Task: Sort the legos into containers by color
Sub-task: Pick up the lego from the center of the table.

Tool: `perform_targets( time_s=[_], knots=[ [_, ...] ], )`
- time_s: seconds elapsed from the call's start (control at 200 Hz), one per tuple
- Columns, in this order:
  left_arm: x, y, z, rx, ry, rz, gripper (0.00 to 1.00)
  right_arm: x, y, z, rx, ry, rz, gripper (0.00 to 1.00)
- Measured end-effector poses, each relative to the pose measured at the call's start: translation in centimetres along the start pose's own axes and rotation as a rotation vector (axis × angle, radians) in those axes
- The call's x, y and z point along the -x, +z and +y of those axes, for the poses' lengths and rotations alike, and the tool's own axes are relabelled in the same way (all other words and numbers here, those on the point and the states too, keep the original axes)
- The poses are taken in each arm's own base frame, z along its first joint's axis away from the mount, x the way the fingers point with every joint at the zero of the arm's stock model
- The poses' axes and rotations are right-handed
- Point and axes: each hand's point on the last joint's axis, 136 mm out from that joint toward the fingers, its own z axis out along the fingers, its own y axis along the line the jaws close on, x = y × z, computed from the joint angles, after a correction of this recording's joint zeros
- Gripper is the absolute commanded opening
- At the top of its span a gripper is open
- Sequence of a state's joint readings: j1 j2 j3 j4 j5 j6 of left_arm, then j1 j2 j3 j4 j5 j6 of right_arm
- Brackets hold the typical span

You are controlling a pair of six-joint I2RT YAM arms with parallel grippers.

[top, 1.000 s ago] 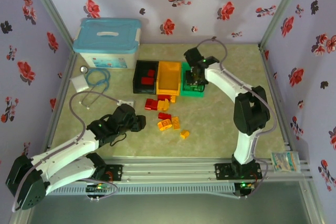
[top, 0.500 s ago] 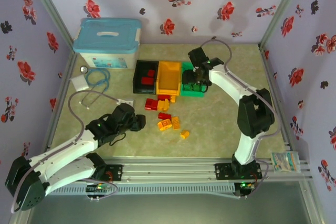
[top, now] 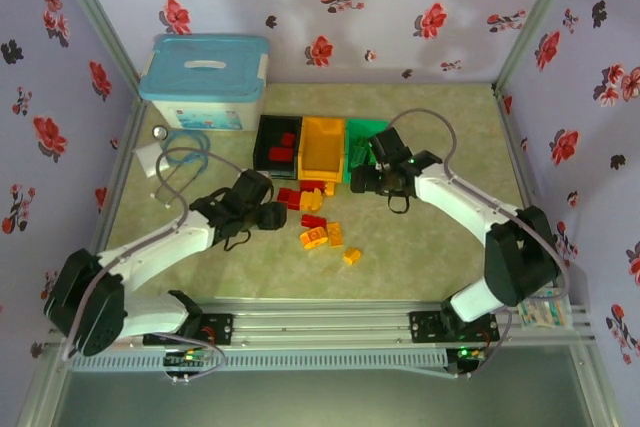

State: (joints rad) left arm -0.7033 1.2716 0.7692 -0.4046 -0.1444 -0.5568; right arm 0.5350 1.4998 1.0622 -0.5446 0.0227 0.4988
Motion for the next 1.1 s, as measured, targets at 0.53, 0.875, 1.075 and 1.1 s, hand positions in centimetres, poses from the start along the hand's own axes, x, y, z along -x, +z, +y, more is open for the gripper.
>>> perform_targets(
  time_s=[0.53,0.875,1.075,1.1],
  knots=[
    [2.2,4.8,1.6,0.036,-0.035,0.119,0.69,-3.0,-0.2,-1.7,0.008,0.050,-0.003,0.81],
    [3.3,7.1,0.5,0.019,-0.004,0.160,0.69,-3.1,-1.3,-1.7,0.029,0.064,-0.038,0.81],
    [2.8,7.8,0.5,0.021,0.003,0.183,0.69,-3.7,-1.6,-2.1,0.030,0.064,-0.040,0.81],
    [2.9,7.8,0.5,0.020,0.004,0.182,0.69,-3.8,-1.6,-2.2,0.029,0.064,-0.039,0.81]
  ],
)
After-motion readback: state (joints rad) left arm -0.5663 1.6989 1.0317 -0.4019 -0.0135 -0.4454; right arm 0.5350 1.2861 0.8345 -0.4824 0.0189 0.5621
